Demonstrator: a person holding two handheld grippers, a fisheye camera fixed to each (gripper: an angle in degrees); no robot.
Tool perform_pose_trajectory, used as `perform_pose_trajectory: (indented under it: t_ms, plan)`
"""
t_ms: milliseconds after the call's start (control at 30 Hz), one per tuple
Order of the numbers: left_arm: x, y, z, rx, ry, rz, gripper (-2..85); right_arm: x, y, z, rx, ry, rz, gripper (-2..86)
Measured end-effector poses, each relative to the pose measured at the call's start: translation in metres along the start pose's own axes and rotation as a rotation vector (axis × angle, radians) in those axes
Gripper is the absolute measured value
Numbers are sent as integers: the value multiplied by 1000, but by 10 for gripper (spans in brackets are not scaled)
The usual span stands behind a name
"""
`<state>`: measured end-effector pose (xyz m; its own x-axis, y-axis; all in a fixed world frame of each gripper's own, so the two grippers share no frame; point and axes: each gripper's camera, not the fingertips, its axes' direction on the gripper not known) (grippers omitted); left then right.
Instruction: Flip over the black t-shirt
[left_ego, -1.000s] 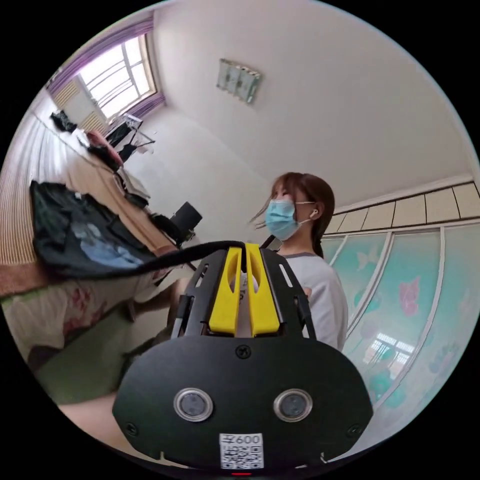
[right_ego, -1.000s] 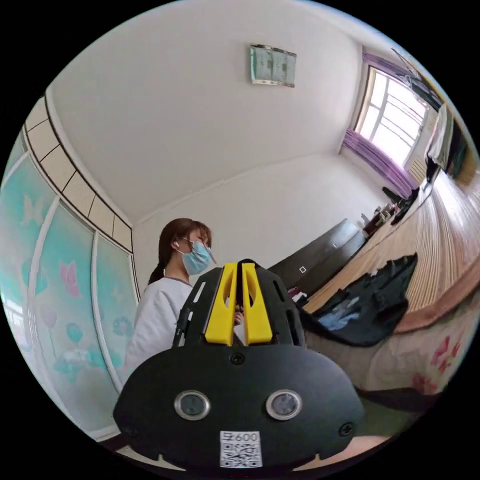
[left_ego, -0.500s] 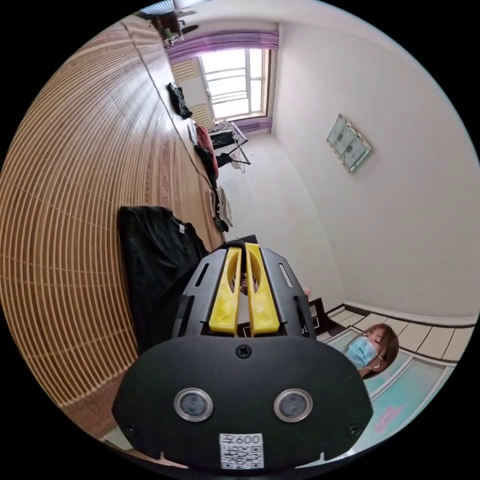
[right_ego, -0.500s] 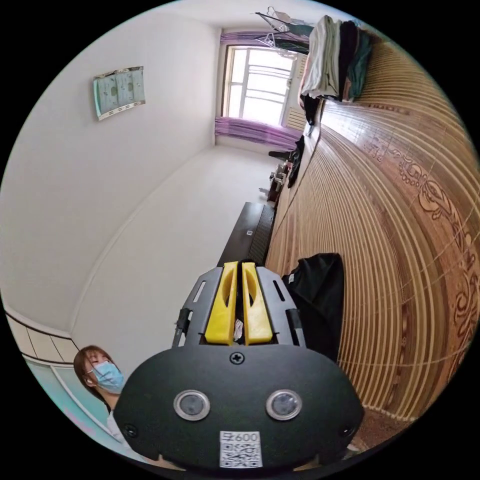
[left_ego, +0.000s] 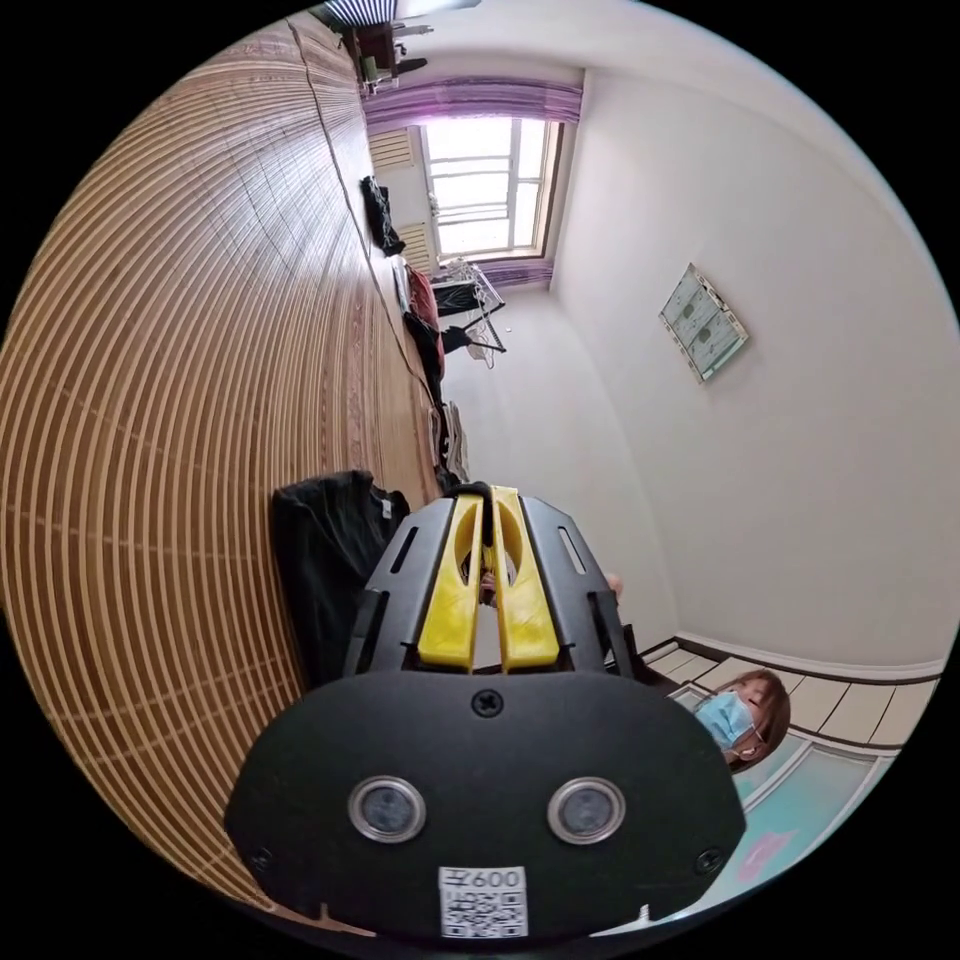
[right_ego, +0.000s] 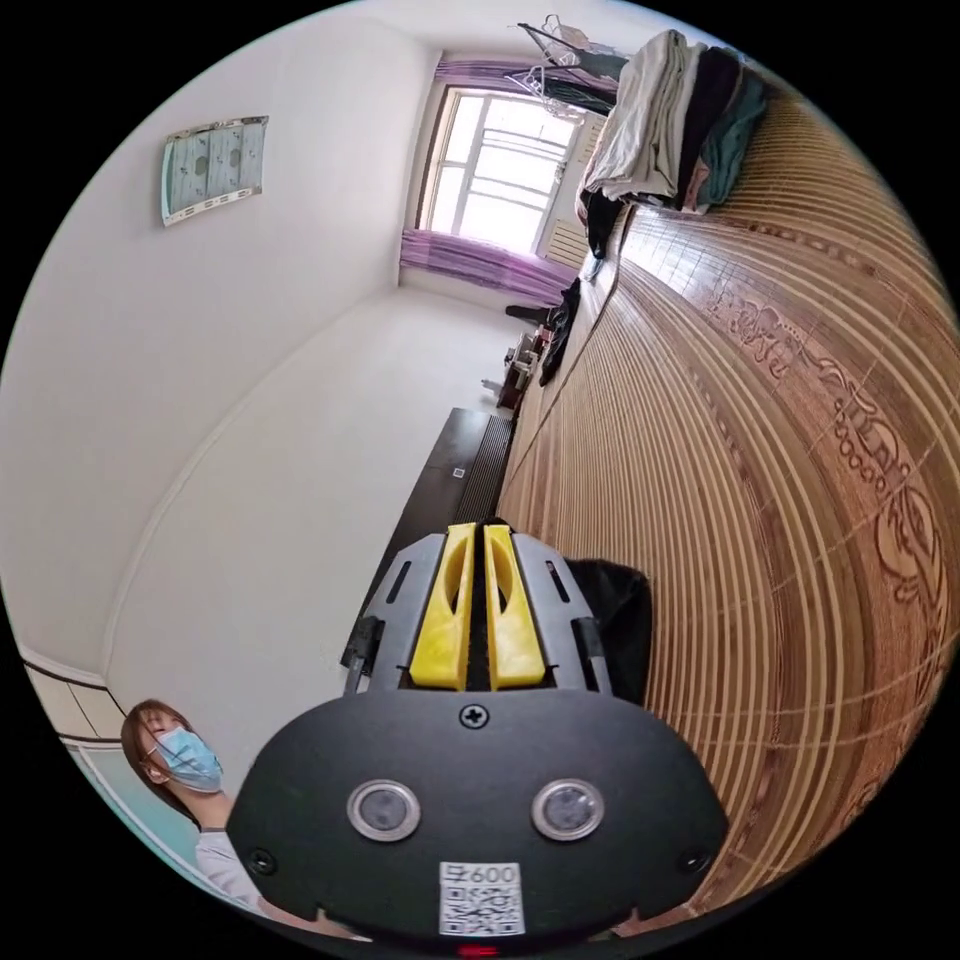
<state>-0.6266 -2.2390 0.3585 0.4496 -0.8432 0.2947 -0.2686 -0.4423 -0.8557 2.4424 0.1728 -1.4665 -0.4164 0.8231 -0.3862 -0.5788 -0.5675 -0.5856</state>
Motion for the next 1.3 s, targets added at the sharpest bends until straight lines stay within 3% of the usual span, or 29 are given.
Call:
perform_pose_trajectory:
  t_ms: [500,633,667,700,767,800,867,967,1033,1100,1167,1300]
  plan:
    - [-161,-56,-6,150,-116,-212,40,26,31,147,127,-45,205,-7]
    - [-170,-17,-49,543,-53,-91,48,-25,88,111,474,146,208,-8]
    - [-162,-7,-59,588,-80,-46,35,-45,95,115,472,208,167,-8]
    - [-158,-6,-60,559,-91,-20,28,-56,94,122,431,221,128,-8]
    - [-138,-5,-31,196,-108,92,12,-90,83,181,140,243,10,-8]
    - [-134,0,-18,100,-118,93,10,-98,83,199,69,243,-7,-8]
    - [-112,52,34,-220,-165,158,5,-137,97,286,-175,186,-133,-8]
    - [-96,151,88,-456,-284,255,3,-184,143,417,-488,83,-284,-8]
    - [-105,200,98,-435,-398,293,2,-199,181,499,-664,16,-322,-9]
    - [-130,227,92,-350,-471,281,2,-205,220,562,-716,-14,-349,-9]
    - [-165,250,67,-193,-571,333,2,-208,267,642,-862,9,-368,-8]
    - [-195,281,43,-34,-526,367,3,-214,315,728,-1031,57,-401,-8]
